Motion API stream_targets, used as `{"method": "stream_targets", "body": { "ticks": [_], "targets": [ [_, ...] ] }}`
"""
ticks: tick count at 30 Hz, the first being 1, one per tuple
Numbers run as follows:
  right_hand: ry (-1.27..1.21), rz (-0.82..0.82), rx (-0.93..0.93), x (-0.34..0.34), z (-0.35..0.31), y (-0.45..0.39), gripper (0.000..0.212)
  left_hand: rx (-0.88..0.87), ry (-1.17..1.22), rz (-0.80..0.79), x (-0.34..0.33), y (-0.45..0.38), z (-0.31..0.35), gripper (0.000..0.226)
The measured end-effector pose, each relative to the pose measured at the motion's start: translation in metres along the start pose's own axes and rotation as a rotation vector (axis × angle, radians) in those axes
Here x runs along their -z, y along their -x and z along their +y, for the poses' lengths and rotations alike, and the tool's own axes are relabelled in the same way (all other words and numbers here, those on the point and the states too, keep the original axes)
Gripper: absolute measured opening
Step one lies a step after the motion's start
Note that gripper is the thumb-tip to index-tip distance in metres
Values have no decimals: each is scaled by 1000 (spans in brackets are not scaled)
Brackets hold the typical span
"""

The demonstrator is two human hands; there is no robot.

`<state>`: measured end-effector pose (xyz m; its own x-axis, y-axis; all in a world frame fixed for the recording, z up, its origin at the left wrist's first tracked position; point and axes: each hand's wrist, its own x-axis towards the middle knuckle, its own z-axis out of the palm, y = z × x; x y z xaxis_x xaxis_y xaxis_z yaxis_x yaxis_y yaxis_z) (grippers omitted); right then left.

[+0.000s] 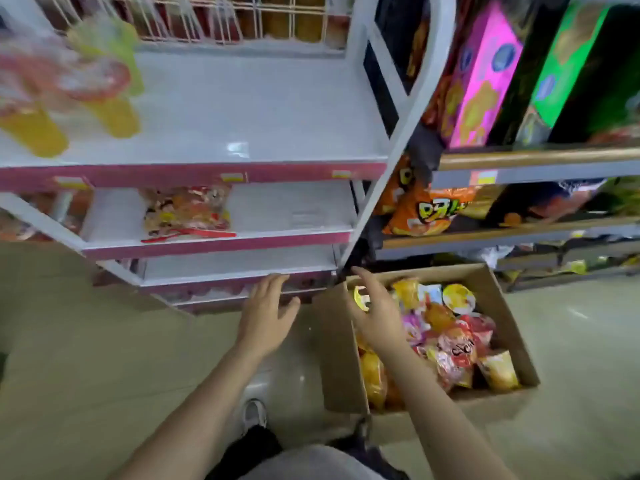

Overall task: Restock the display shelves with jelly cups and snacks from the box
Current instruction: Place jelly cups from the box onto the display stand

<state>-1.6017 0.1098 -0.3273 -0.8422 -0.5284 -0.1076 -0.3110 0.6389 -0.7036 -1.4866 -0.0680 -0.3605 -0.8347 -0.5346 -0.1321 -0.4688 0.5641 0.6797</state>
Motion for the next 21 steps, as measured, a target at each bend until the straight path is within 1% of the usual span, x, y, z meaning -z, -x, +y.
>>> {"method": "stream_targets", "body": {
  "ticks": [2, 5, 7, 9, 11, 13, 16, 19, 21],
  "targets": [
    [97, -137, -163, 5, 75, 17, 56, 50, -55, -150, -57, 14, 1, 53],
    [177, -296, -320, 0, 173, 45, 61, 122, -93, -346, -140, 41, 2, 58],
    [188, -371, -390, -4, 219, 58, 68, 197, -112, -464, -189, 57, 2, 63],
    [219, -444, -413, -6, 249, 62, 67, 262, -130, -536, -227, 71, 4, 67],
    [270, -514, -378, -9, 270, 62, 68, 324, -118, -552, -254, 82, 7, 70],
    [310, -526, -310, -13, 285, 59, 70, 391, -79, -517, -270, 88, 9, 70],
    [389, -561, -275, -16, 297, 52, 75, 439, -71, -459, -281, 92, 6, 73],
    [493, -664, -257, -17, 305, 53, 89, 466, -67, -447, -281, 94, -1, 74],
    [478, -712, -271, -15, 307, 59, 97, 495, -59, -451, -280, 96, -2, 73]
  ]
}}
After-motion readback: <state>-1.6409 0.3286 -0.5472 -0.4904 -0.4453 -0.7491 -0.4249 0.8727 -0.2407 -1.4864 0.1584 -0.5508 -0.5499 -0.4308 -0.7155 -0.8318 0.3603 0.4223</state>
